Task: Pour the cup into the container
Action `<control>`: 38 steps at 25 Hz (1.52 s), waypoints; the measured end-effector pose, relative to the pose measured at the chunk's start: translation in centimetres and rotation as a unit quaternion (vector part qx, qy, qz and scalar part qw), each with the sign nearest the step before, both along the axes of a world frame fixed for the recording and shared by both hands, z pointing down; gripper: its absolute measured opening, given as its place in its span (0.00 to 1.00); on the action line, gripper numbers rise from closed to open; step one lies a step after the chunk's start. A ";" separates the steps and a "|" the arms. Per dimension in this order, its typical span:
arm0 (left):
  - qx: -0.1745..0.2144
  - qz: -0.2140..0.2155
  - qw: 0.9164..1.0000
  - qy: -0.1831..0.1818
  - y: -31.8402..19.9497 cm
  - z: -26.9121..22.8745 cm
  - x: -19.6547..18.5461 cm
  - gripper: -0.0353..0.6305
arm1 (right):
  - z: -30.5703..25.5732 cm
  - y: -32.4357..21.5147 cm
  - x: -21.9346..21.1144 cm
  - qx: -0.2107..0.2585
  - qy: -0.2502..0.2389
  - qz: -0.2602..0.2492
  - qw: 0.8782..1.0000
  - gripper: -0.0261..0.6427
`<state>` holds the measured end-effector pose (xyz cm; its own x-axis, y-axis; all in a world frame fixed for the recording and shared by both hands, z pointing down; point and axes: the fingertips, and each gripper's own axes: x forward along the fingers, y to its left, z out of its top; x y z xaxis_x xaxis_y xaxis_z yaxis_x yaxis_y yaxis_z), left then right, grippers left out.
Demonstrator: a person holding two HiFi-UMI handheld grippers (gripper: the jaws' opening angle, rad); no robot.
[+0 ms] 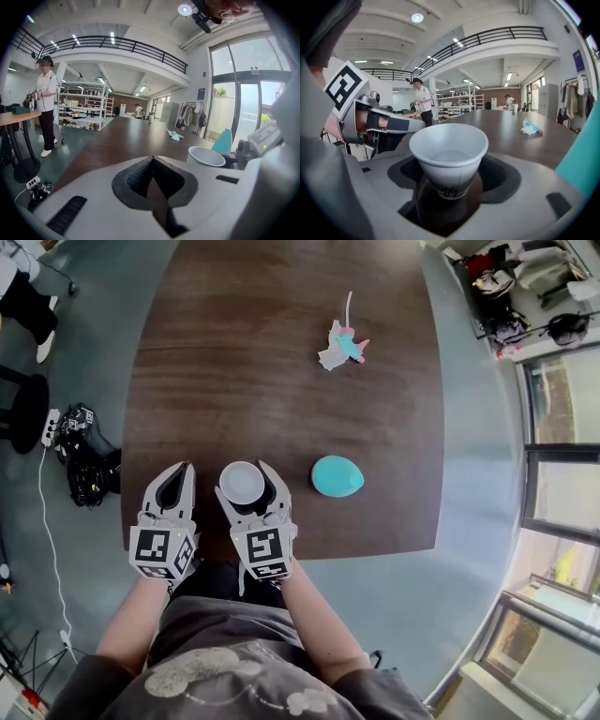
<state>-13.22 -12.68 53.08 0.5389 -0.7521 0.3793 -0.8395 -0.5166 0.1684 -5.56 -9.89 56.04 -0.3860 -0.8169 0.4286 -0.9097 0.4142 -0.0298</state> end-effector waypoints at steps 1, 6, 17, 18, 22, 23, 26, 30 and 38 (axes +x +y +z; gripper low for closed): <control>0.000 0.001 1.000 0.000 0.1 0.0 0.1 0.06 | -0.1 0.1 -0.1 0.001 0.001 -0.001 1.000 0.54; 0.002 0.004 1.000 0.001 0.2 -0.3 0.3 0.06 | -0.1 0.0 -0.1 0.003 -0.003 -0.001 1.000 0.51; 0.013 0.006 1.000 0.007 0.6 -1.6 -0.7 0.06 | -3.3 0.7 -0.2 0.012 -0.019 0.002 1.000 0.49; 0.013 0.008 1.000 0.008 0.7 -1.8 -0.8 0.06 | -4.1 0.9 -0.2 0.015 -0.021 0.003 1.000 0.49; 0.019 0.021 1.000 0.011 1.0 -3.3 -0.4 0.06 | -7.3 1.4 0.0 0.016 -0.036 -0.001 0.999 0.48; 0.020 0.027 0.999 0.010 1.1 -3.8 -0.2 0.06 | -8.2 1.6 0.1 0.015 -0.042 0.002 0.999 0.48; 0.030 0.052 0.998 0.013 1.2 -5.8 0.6 0.06 | -11.3 1.9 0.7 0.016 -0.061 0.020 0.998 0.48; 0.051 0.086 0.995 0.025 1.3 -8.7 2.3 0.06 | -14.5 2.6 2.0 0.020 -0.073 0.042 0.996 0.48; 0.048 0.108 0.993 0.030 2.1 -8.4 4.4 0.06 | -14.7 4.1 4.9 0.019 -0.064 0.063 0.996 0.48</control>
<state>-8.79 -10.61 44.70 0.7117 -0.6467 0.2742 -0.6966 -0.7001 0.1569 -0.65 -5.77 41.35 -0.3285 -0.8774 0.3496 -0.9444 0.2996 -0.1356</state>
